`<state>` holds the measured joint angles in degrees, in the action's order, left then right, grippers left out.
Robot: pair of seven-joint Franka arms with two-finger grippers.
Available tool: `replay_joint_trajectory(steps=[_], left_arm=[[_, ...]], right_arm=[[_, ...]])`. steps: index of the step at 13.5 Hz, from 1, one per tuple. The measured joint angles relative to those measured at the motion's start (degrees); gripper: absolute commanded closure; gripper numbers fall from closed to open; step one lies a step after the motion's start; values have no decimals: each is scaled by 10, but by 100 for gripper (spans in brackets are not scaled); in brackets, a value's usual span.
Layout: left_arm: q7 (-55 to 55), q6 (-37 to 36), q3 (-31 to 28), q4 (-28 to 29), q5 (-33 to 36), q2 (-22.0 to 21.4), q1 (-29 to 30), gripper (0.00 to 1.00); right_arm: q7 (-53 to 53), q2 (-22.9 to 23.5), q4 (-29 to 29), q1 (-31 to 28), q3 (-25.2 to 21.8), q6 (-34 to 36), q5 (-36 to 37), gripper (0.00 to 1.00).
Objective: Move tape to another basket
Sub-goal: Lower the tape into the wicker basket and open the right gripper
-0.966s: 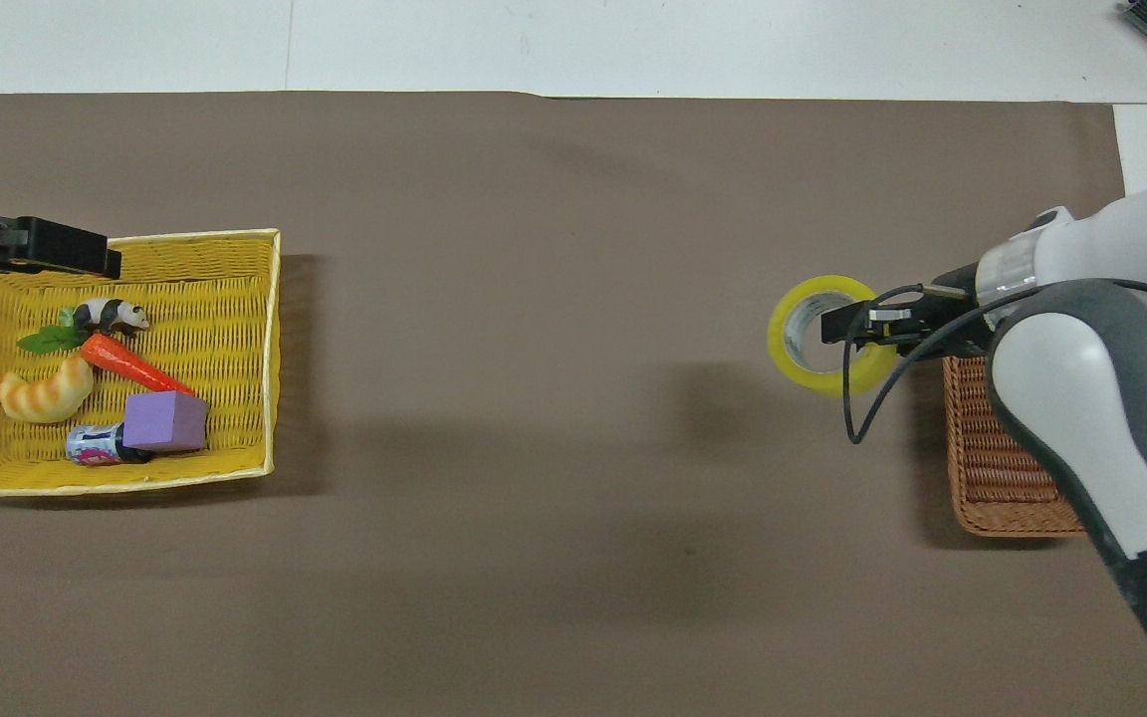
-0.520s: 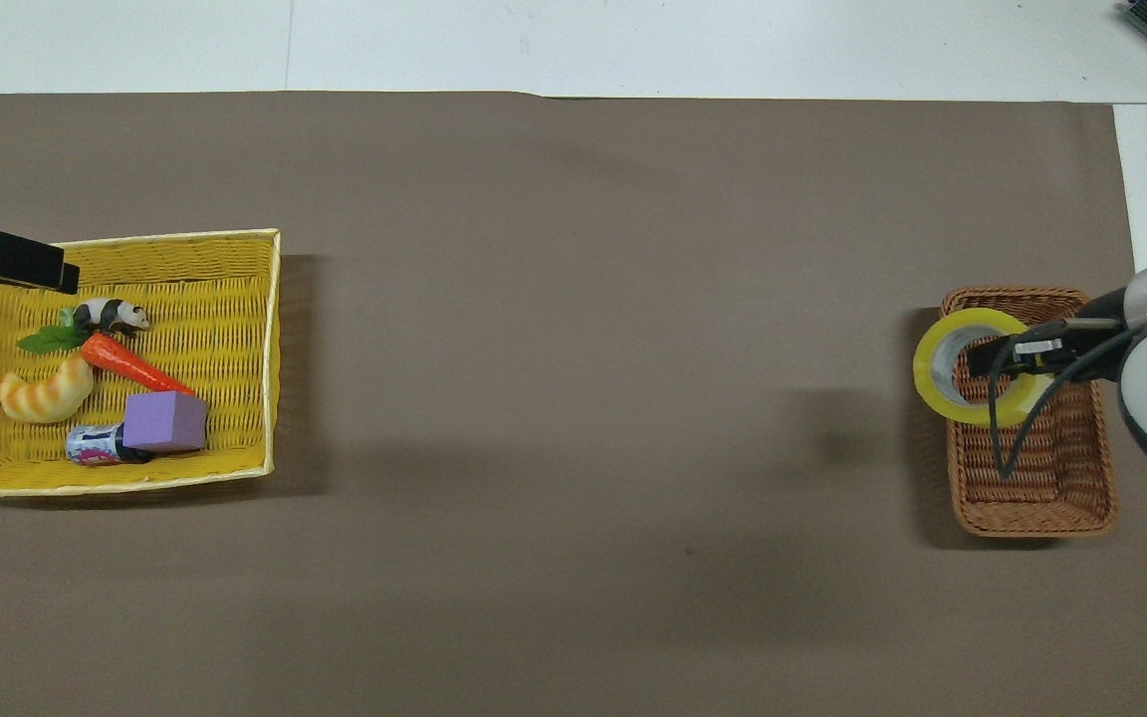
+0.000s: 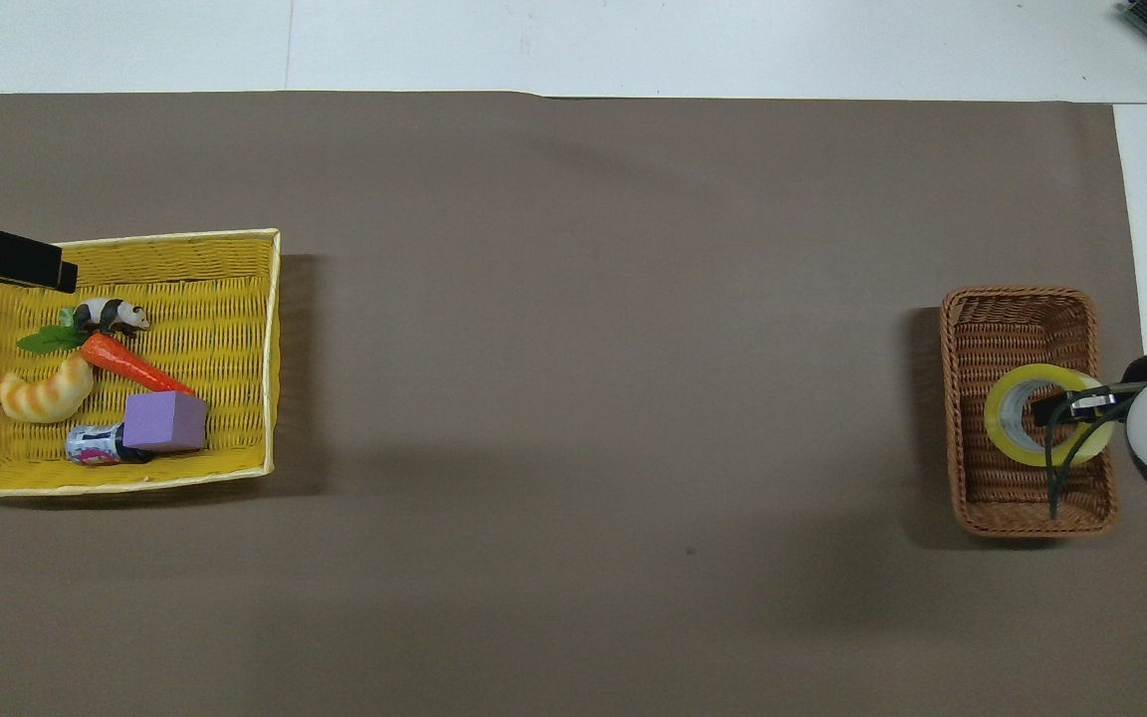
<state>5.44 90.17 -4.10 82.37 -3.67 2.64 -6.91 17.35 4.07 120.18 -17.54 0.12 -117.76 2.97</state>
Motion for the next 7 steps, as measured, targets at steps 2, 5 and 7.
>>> replay_joint_trajectory(steps=[2, 5, 7], left_arm=[[0, 0, 0, 0, 0, 0, 0, 0], [0, 0, 0, 0, 0, 0, 0, 0], [0, 0, 0, 0, 0, 0, 0, 0]], right_arm=[[0, 4, 13, 0, 2, -16, 3, 0], [0, 2, 13, 0, 3, -17, 4, 0], [0, 1, 11, 0, 3, -17, 4, 0]])
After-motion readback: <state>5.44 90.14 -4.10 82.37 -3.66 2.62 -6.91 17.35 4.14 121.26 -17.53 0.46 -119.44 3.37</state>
